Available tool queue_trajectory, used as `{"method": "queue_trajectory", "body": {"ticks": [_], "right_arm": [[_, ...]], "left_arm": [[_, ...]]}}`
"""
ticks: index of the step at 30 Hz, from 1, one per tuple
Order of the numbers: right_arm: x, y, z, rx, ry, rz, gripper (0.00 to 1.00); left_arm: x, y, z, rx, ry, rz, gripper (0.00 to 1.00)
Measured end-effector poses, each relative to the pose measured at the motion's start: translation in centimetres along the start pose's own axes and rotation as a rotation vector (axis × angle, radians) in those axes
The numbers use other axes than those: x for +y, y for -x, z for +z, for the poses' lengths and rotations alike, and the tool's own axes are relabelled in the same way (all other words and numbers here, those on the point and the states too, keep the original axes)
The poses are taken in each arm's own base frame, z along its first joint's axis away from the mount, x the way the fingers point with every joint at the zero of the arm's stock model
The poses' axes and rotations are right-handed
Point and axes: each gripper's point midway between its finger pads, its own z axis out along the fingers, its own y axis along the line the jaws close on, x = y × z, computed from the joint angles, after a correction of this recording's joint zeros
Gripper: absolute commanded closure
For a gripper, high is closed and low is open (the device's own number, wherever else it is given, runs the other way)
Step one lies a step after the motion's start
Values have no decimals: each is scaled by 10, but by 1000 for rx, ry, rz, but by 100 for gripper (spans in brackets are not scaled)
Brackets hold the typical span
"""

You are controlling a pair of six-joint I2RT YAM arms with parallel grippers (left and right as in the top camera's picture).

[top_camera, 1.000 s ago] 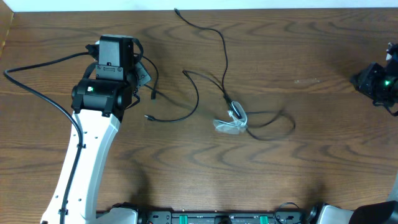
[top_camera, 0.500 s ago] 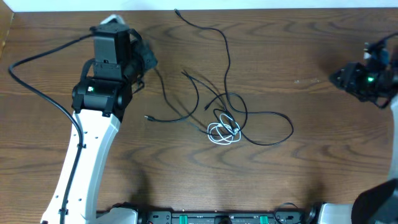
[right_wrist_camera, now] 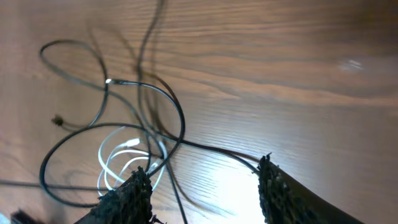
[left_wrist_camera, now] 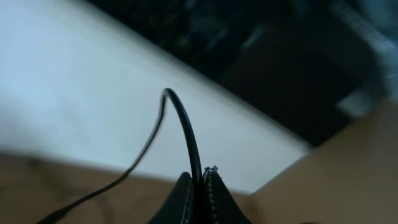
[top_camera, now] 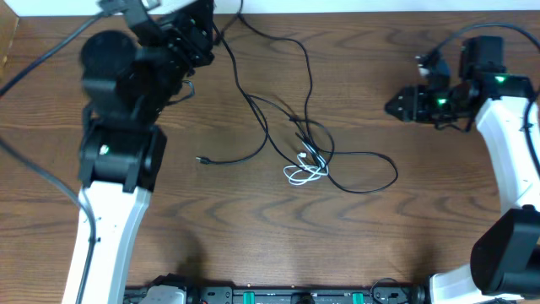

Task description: Untangle cables

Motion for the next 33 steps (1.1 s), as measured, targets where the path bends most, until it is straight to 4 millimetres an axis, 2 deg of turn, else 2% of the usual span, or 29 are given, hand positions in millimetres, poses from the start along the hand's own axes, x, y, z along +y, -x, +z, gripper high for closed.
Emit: {"method": "queue_trajectory", "body": {"ticks": [7, 17, 21, 24, 25, 26, 33], "right_arm": [[40, -4, 17, 25, 55, -130, 37], [85, -19, 35, 72, 107, -263, 34], [102, -20, 40, 65, 140, -310, 34], [126, -20, 42, 47, 221, -378, 32], [143, -20, 43, 32, 278, -426, 32], [148, -20, 43, 30, 292, -438, 32], [229, -25, 51, -60, 458, -636, 33]], "left_arm": [[-63, 53, -32, -194, -214, -49, 93], [-104, 97, -58, -356, -427, -220, 92], [-107, 97, -59, -349, -446, -261, 92], [-103, 87, -52, -309, -415, -289, 92], [-100, 82, -48, -288, -397, -299, 93], [-98, 78, -46, -273, -385, -306, 92], [-93, 56, -27, -200, -355, -343, 92]]}}
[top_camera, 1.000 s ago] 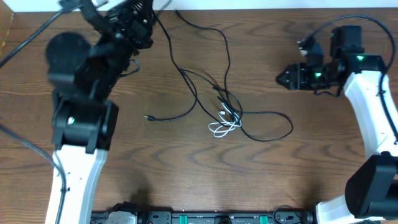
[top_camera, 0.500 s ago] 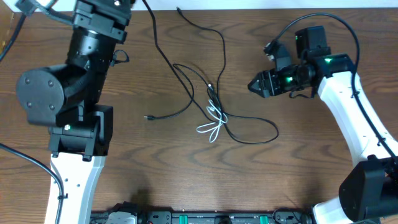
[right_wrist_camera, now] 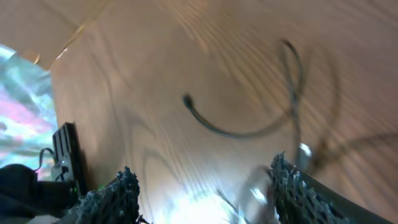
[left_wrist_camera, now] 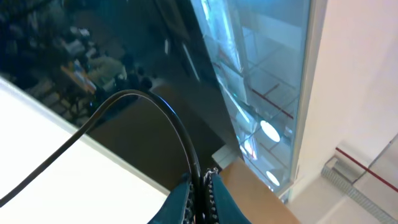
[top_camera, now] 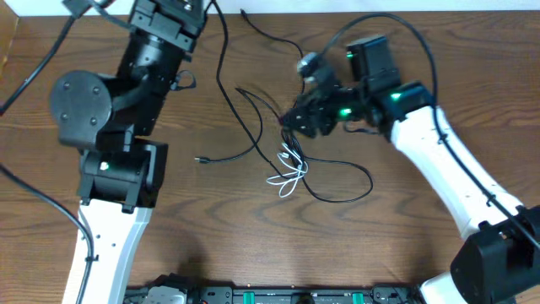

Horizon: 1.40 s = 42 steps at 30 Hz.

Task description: Untangle cables

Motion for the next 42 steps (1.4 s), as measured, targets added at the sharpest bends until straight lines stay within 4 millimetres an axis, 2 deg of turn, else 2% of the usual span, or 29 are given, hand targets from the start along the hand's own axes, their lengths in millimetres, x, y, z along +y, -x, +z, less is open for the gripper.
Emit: {"method": "queue_trajectory", "body": {"ticks": [4, 8, 13, 18, 23, 26, 31, 36, 39, 42], "right_arm": [[25, 10, 22, -16, 3, -42, 33], [41, 7, 39, 1, 20, -44, 33], [44, 4, 43, 11, 25, -28, 35], [45, 3, 47, 15, 31, -25, 36], [45, -15, 71, 78, 54, 3, 36], [46, -26, 83, 111, 64, 22, 36], [40, -18, 72, 85, 78, 39, 36], [31, 1, 48, 11, 127, 50, 35], [36, 9, 39, -21, 170, 37, 35], [51, 9, 43, -16, 212, 17, 37]], "left_arm": [[7, -8, 4, 20, 14, -13, 92], [13, -11, 4, 32, 39, -20, 92], [27, -17, 3, 56, 97, -36, 92], [30, -19, 3, 61, 108, -40, 92], [36, -21, 2, 74, 133, -24, 92], [49, -28, -1, 102, 185, 6, 92], [75, -41, -9, 170, 292, 66, 92], [96, -52, -14, 227, 358, 134, 92], [107, -56, -11, 242, 375, 147, 92], [118, -59, -6, 249, 388, 137, 92]]}}
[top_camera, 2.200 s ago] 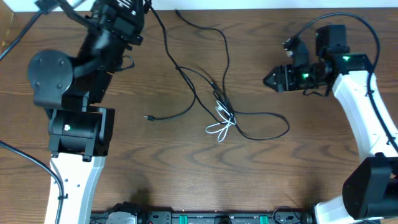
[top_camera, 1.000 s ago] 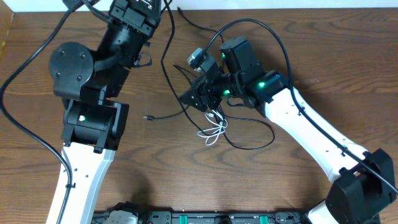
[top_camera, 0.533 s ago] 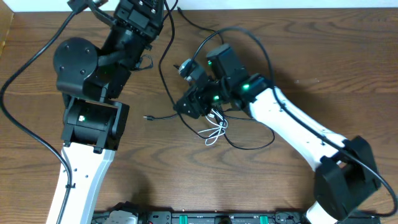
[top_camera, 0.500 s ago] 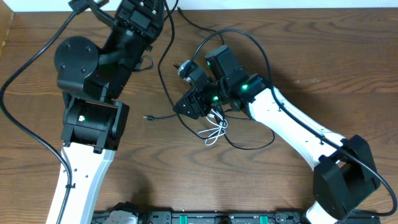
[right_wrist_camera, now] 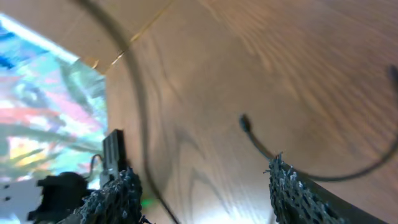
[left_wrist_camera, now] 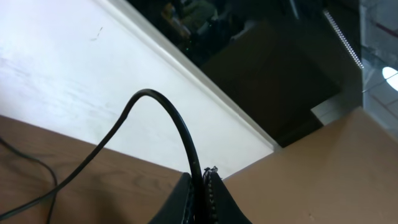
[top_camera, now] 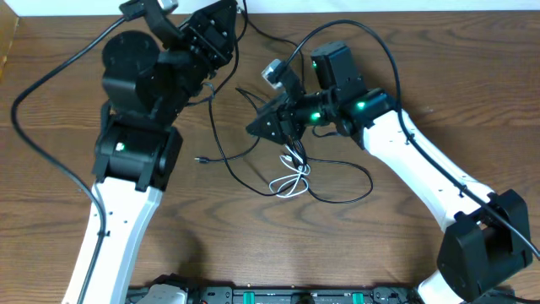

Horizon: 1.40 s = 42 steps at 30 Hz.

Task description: Untangle cables

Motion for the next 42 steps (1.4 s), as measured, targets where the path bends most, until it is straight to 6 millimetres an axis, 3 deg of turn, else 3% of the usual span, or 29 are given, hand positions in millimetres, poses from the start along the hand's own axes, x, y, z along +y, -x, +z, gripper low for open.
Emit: {"method": "queue_trajectory", "body": {"ticks": [7, 11, 18, 23, 25, 30, 32, 35, 38, 42], "right_arm": [[35, -10, 32, 46, 60, -45, 39], [41, -16, 51, 61, 83, -41, 42], [19, -50, 83, 157, 46, 57, 70], [-2, -65, 80, 203, -62, 117, 98], [-14, -66, 73, 207, -110, 144, 99], [-50, -52, 35, 153, -231, 197, 99], [-60, -36, 6, 96, -277, 206, 99], [-66, -3, -53, -34, -355, 195, 99], [-58, 24, -117, -166, -431, 169, 99], [-26, 48, -194, -329, -516, 106, 99]], "left_arm": [[-11, 12, 7, -49, -63, -13, 92], [-16, 15, 6, -61, -81, -35, 92], [-13, 15, 6, -58, -72, -59, 92], [10, 14, 5, -40, 5, -83, 92], [26, 8, 3, -10, 66, -93, 92], [80, -15, -9, 71, 302, -86, 92], [103, -22, -19, 90, 409, -83, 92], [132, -26, -35, 91, 554, -73, 92], [145, -22, -43, 77, 620, -40, 92], [148, -18, -45, 72, 642, 17, 92]]}}
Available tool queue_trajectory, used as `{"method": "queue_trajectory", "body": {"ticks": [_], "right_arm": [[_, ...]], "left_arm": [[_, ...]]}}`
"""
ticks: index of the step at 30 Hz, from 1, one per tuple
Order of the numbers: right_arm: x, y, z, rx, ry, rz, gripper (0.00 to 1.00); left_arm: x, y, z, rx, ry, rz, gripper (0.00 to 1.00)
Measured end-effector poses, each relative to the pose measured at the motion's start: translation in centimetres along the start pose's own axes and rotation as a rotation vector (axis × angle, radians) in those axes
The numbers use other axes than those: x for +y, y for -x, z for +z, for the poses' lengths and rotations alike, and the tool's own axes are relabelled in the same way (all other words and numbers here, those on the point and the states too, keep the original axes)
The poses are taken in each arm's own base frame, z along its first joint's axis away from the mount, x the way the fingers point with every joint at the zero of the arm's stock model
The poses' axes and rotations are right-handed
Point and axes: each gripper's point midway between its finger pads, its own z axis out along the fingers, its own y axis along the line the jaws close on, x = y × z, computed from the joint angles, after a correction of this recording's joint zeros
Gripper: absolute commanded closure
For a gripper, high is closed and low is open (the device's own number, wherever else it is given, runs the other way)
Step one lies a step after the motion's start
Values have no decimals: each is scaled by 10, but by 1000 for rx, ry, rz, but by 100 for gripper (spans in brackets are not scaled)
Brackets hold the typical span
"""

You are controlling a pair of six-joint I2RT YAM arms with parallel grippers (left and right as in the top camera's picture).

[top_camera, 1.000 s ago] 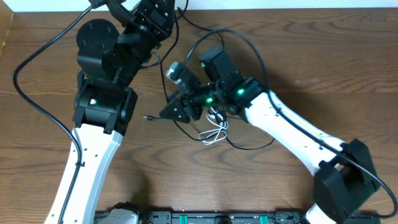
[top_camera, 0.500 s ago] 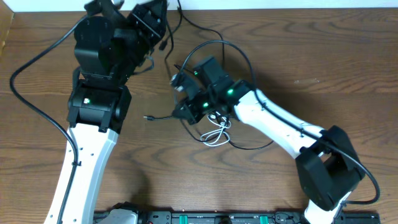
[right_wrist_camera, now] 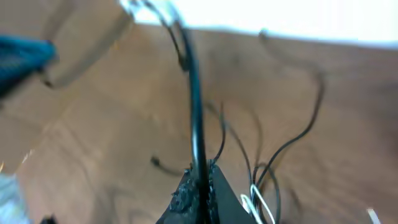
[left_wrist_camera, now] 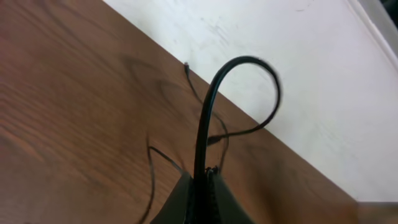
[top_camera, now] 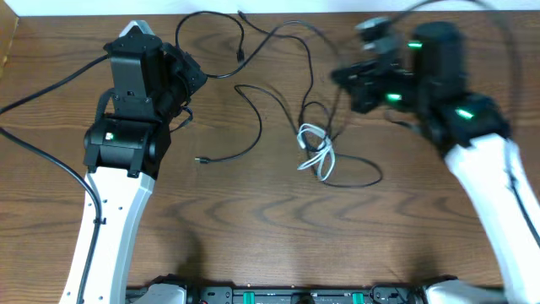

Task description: Untangle cables

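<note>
A tangle of thin black cables point(top_camera: 321, 118) lies mid-table with a white cable point(top_camera: 315, 145) looped through it. One black cable runs up to a loop point(top_camera: 211, 24) at the far edge. My left gripper point(top_camera: 187, 78) is shut on a black cable point(left_wrist_camera: 210, 99) that arcs up from its jaws point(left_wrist_camera: 202, 177). My right gripper point(top_camera: 346, 80), blurred, is up and to the right of the tangle, shut on another black cable point(right_wrist_camera: 194, 93). Its fingertips point(right_wrist_camera: 200, 177) close around it, with the white cable point(right_wrist_camera: 258, 202) just below.
A loose black plug end point(top_camera: 200, 159) lies left of the tangle. The wooden table point(top_camera: 253, 236) ends at a white strip along its far edge point(left_wrist_camera: 298, 74). Both arms' own thick cables hang at the sides.
My right gripper was open at the tangle's left side; now it is shut on a black cable, up and to the right of the tangle. My left gripper has moved down and left. The white cable has shifted right.
My left gripper has been shut on a black cable throughout, near the far left edge. My right gripper was open at the far right, then open over the tangle, then open at its left. Now it holds a black cable to the right of the tangle.
</note>
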Motion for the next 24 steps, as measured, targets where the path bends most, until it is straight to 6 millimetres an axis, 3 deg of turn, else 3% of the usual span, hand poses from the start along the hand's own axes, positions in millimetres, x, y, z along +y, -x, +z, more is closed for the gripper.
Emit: {"method": "queue_trajectory", "body": {"ticks": [5, 10, 15, 19, 24], "right_arm": [[8, 28, -63, -147, -50, -44, 99], [17, 38, -111, -241, -103, -69, 99], [12, 42, -140, -300, -178, -69, 99], [-10, 48, -161, -357, -307, -47, 99], [-28, 50, -170, -385, -391, 14, 99]], "left_arm": [[3, 2, 0, -10, 15, 37, 92], [4, -5, 0, 13, 26, 63, 92], [14, -13, -1, 39, 71, 73, 92], [34, -4, -2, -2, 164, 95, 92], [39, 1, -3, -25, 195, 117, 92]]}}
